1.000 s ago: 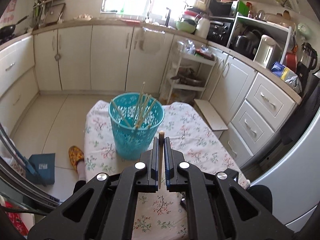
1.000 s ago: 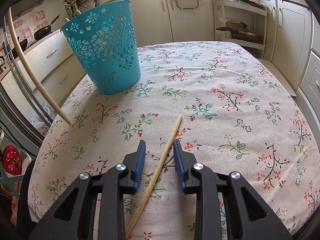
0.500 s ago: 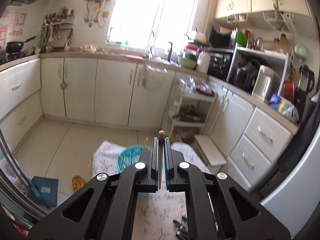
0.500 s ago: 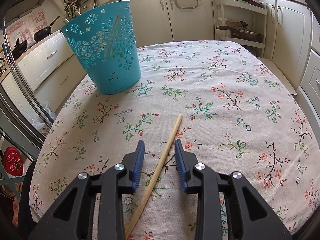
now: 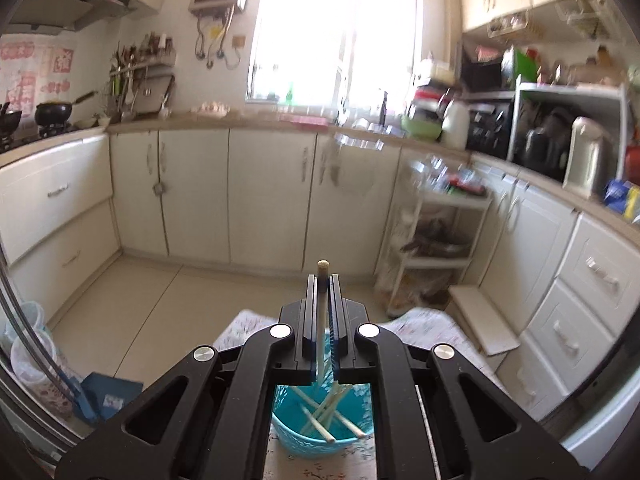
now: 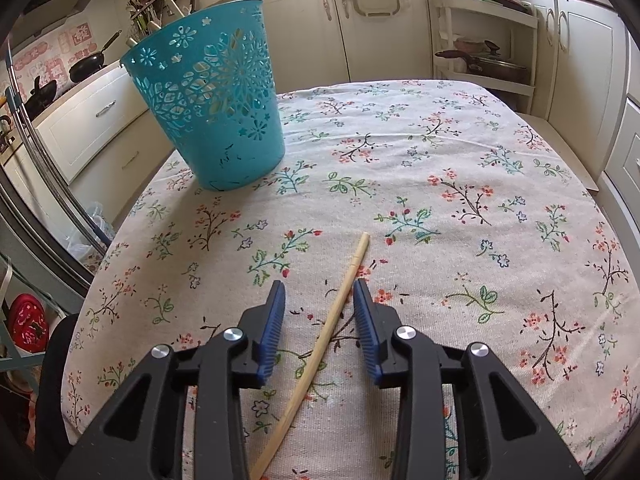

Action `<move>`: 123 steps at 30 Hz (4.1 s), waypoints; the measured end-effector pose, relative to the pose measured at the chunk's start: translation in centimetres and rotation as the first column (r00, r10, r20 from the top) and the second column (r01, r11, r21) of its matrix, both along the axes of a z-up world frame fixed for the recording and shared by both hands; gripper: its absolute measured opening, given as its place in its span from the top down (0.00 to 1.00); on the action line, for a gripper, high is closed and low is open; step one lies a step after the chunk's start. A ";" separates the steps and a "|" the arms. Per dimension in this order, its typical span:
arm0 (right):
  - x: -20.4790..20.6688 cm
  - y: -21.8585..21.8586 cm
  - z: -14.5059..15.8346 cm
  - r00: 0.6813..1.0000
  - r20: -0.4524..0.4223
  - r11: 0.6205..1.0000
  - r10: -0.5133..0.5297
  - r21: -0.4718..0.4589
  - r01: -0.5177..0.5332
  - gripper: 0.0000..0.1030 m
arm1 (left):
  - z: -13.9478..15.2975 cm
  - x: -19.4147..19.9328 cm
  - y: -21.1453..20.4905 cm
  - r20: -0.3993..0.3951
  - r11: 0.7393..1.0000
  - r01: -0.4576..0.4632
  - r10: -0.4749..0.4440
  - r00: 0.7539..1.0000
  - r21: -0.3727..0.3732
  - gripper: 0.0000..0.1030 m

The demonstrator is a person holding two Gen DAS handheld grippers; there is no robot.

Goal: Organize utensils
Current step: 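Carry the chopstick with the left tool over the teal basket and release it, then bring the open left tool back beside the basket while the right tool holds its chopstick, then lift the chopstick with the right tool and drop it into the basket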

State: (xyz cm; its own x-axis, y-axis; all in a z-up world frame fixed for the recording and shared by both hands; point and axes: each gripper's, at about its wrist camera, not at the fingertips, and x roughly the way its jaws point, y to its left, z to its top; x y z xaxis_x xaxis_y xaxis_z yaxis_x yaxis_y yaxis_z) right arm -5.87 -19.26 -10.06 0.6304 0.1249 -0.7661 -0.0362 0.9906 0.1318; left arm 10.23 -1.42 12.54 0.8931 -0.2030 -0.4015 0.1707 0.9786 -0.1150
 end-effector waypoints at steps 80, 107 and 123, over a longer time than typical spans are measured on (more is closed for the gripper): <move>2.9 1.5 14.5 0.955 0.268 0.909 0.130 0.353 -0.223 0.95 | -23.8 -5.1 1.7 -0.428 0.984 -0.035 0.108 0.897 0.174 0.17; 18.4 7.0 14.7 0.943 0.333 0.974 -0.016 0.220 -0.061 0.94 | -24.0 -4.7 1.8 -0.448 0.990 -0.012 0.074 0.891 0.141 0.14; 7.5 3.7 13.7 0.957 0.286 0.986 0.039 0.142 -0.082 0.68 | -24.0 -4.7 1.9 -0.444 0.988 -0.026 0.092 0.891 0.153 0.13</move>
State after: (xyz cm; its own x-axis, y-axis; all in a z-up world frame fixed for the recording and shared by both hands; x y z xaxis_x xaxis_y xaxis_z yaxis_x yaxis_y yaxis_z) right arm 1.63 -15.59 3.68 0.8051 0.2699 -0.5281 -0.1527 0.9548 0.2551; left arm 5.57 0.49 -11.45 0.6196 -0.0682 -0.7819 0.0743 0.9968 -0.0281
